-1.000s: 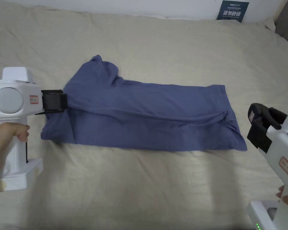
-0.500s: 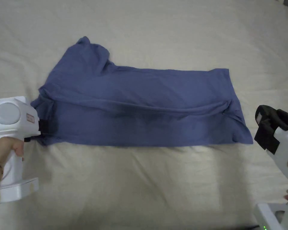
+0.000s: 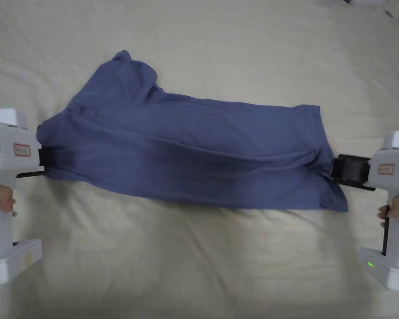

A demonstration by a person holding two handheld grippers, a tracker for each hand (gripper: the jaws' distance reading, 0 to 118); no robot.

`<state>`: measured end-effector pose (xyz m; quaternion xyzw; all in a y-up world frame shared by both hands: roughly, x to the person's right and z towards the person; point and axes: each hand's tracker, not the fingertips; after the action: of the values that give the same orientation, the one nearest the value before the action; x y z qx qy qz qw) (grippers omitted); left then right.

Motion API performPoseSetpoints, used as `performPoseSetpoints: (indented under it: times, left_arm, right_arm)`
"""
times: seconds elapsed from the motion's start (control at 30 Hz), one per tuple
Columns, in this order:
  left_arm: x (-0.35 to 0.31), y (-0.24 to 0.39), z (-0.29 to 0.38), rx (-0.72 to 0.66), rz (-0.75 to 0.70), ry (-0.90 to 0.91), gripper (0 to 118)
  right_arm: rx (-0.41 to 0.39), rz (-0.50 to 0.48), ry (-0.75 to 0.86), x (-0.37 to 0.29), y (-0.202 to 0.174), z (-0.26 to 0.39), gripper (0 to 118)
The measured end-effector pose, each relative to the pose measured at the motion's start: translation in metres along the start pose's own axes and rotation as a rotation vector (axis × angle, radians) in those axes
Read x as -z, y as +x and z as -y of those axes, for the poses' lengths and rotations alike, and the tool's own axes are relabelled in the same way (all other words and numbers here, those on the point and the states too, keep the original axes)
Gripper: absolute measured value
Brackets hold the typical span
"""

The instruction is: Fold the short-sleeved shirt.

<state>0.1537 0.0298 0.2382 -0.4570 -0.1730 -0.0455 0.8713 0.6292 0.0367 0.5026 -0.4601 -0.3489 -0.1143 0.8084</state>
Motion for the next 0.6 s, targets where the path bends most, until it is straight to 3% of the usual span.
performPoseSetpoints:
  times: [0.1, 0.17, 0.2, 0.23, 0.33, 0.47, 0.6]
  left_arm:
    - [0.002, 0.002, -0.003, 0.005, -0.004, -0.001, 5]
    - [0.003, 0.002, -0.003, 0.0, -0.008, -0.005, 5]
    - [0.003, 0.002, -0.002, -0.004, -0.008, -0.009, 5]
    - [-0.001, 0.003, 0.002, -0.009, -0.009, -0.015, 5]
    - [0.0, 0.002, 0.005, -0.036, -0.006, -0.033, 5]
    - [-0.003, -0.007, -0.001, -0.078, 0.016, -0.035, 5]
    - [-0.026, -0.017, -0.009, -0.119, 0.056, 0.008, 5]
  right_arm:
    - [0.023, 0.003, -0.147, 0.037, -0.001, 0.012, 116]
    - [0.088, 0.002, -0.183, 0.052, -0.003, 0.021, 91]
    - [0.107, -0.01, -0.185, 0.057, -0.004, 0.024, 73]
    - [0.122, -0.01, -0.181, 0.061, -0.006, 0.028, 44]
    - [0.17, -0.064, -0.173, 0.057, -0.009, 0.031, 12]
    - [0.078, -0.109, -0.15, 0.027, -0.003, 0.015, 11]
    - [0.144, -0.214, -0.078, -0.018, 0.024, 0.003, 11]
